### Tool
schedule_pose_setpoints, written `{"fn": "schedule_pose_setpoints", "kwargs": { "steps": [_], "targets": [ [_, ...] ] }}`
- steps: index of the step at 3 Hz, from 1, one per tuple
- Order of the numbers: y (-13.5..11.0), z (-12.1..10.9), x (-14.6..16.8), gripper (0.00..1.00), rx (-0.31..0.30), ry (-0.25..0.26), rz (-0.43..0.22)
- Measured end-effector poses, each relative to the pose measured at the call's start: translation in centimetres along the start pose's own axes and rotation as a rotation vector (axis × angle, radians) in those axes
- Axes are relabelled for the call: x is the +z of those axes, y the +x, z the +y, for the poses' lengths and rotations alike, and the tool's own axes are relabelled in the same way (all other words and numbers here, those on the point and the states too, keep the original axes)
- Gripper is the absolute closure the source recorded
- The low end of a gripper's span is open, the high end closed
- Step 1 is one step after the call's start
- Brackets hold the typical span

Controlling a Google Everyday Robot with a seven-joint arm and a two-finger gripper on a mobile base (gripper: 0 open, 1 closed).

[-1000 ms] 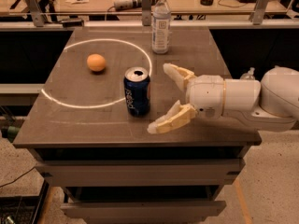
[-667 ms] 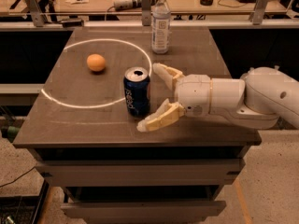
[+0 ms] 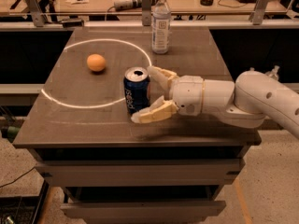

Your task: Knock pepsi can over

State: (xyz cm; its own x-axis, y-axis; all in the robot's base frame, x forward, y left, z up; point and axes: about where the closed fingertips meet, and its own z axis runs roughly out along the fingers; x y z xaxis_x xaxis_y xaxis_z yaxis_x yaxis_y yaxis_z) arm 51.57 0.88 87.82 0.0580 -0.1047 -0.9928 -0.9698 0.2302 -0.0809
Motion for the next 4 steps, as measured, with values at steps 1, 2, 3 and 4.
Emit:
{"fn": "schedule_pose_setpoints", "kwargs": {
  "steps": [1, 2, 3, 4],
  "targets": [
    [0.5, -0.7, 0.5, 0.38, 0.001, -0.019, -0.002],
    [0.9, -1.4, 0.8, 0.61, -0.013, -0.042, 0.011],
    [1.0, -2.3, 0.3, 0.85, -0.038, -0.046, 0.042],
    [-0.6, -2.9, 0.0, 1.00, -0.132, -0.104, 0.144]
  ]
}}
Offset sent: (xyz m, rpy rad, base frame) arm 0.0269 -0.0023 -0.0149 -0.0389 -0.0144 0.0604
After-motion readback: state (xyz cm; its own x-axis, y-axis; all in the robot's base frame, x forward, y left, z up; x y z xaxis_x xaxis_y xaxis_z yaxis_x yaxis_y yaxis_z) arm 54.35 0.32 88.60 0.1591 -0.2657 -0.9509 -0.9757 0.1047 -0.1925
